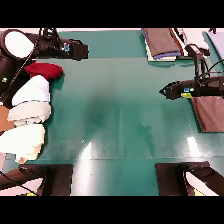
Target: Fold the shirts.
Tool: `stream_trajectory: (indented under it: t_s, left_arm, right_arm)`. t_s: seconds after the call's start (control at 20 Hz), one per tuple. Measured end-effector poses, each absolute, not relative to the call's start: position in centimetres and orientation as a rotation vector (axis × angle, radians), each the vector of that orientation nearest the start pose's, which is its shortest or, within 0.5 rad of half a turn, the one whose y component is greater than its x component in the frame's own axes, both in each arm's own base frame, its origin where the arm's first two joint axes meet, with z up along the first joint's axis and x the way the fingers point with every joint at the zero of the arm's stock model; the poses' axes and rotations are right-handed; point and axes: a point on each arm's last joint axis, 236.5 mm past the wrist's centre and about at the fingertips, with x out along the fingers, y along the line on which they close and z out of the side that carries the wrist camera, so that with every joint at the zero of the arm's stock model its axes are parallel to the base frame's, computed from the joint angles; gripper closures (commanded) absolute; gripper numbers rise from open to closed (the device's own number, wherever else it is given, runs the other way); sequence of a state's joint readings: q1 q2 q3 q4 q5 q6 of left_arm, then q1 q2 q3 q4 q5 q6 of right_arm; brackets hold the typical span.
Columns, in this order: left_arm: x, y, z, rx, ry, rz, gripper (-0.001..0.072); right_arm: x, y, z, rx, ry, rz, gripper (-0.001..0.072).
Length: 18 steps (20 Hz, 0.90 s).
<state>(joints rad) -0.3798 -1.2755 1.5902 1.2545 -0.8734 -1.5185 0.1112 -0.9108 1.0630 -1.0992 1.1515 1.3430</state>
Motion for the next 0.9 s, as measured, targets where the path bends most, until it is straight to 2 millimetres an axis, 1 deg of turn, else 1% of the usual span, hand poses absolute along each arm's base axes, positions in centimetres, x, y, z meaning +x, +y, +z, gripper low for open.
stream_trajectory:
  t_s: [0.7,0.75,0.85,0.9]
  left_arm:
    - [44.2,-23.8,24.3,-0.113,0.582,-0.563,0.0681]
    - [44.3,-23.8,24.4,-0.114,0.579,-0.564,0.0661]
    - [44.9,-23.3,24.9,-0.099,0.543,-0.547,0.0156]
    - [45.6,-22.5,25.1,-0.078,0.522,-0.522,0.015]
  right_arm:
    - [32.5,13.6,12.9,0.131,0.947,0.51,0.0691]
    - [32.5,13.6,12.9,0.131,0.947,0.51,0.0691]
    - [32.5,13.6,12.9,0.131,0.947,0.51,0.0692]
    - [32.5,13.6,12.9,0.131,0.947,0.51,0.0692]
